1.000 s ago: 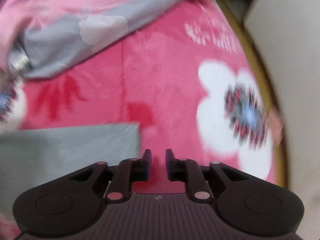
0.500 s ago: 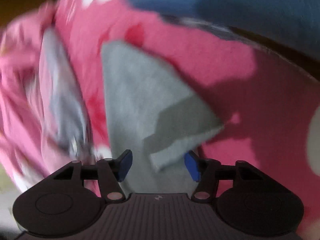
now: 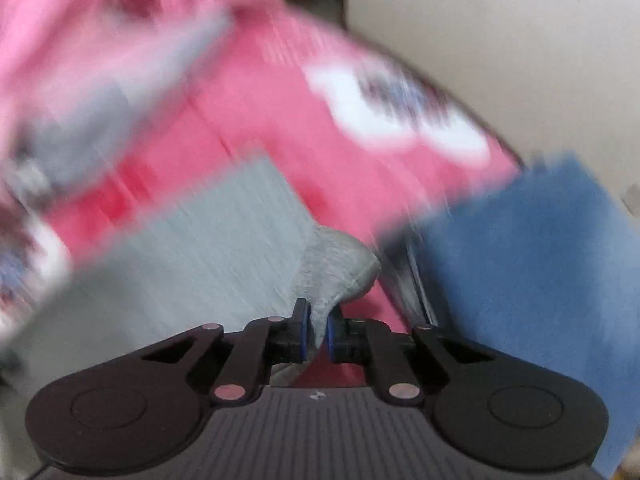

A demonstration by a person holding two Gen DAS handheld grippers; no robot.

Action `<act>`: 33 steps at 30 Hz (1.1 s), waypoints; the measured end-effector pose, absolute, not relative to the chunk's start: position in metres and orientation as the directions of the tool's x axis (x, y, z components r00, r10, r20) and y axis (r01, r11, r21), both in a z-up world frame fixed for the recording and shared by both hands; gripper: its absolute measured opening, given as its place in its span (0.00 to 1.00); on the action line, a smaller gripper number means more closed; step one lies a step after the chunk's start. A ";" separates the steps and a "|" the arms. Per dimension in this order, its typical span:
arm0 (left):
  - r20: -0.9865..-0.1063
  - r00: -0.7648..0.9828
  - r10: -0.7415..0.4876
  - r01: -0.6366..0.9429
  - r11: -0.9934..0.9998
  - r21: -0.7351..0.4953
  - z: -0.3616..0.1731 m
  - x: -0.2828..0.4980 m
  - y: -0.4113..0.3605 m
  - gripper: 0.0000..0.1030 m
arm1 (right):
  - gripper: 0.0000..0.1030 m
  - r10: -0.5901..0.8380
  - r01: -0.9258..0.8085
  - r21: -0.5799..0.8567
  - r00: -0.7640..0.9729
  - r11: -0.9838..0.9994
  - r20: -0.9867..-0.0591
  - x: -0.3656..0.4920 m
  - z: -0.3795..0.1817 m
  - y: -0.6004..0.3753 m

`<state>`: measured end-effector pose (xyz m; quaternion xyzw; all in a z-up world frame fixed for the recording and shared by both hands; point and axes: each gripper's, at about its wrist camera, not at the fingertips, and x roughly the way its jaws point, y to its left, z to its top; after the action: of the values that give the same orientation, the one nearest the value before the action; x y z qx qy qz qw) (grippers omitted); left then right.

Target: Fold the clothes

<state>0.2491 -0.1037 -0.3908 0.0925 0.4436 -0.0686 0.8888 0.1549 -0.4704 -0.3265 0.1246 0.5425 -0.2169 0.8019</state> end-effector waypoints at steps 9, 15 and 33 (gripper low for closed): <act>-0.801 0.598 -0.034 0.202 0.973 0.109 -0.390 0.250 -0.105 0.60 | 0.37 -0.396 0.334 -0.287 0.325 0.898 -0.859 0.143 -0.328 -0.446; -0.801 0.598 -0.032 0.201 0.973 0.112 -0.390 0.250 -0.106 0.60 | 0.40 -0.461 0.214 -0.418 0.559 0.883 -0.689 0.132 -0.292 -0.419; -0.803 0.591 -0.078 0.291 0.949 0.122 -0.370 0.225 -0.114 0.60 | 0.52 0.082 0.231 0.217 0.483 0.949 -0.872 0.274 -0.312 -0.525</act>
<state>0.2250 -0.1141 -0.3705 0.1207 0.4399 -0.1044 0.8838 0.2743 -0.5252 -0.3122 0.1542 0.5067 -0.0439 0.8471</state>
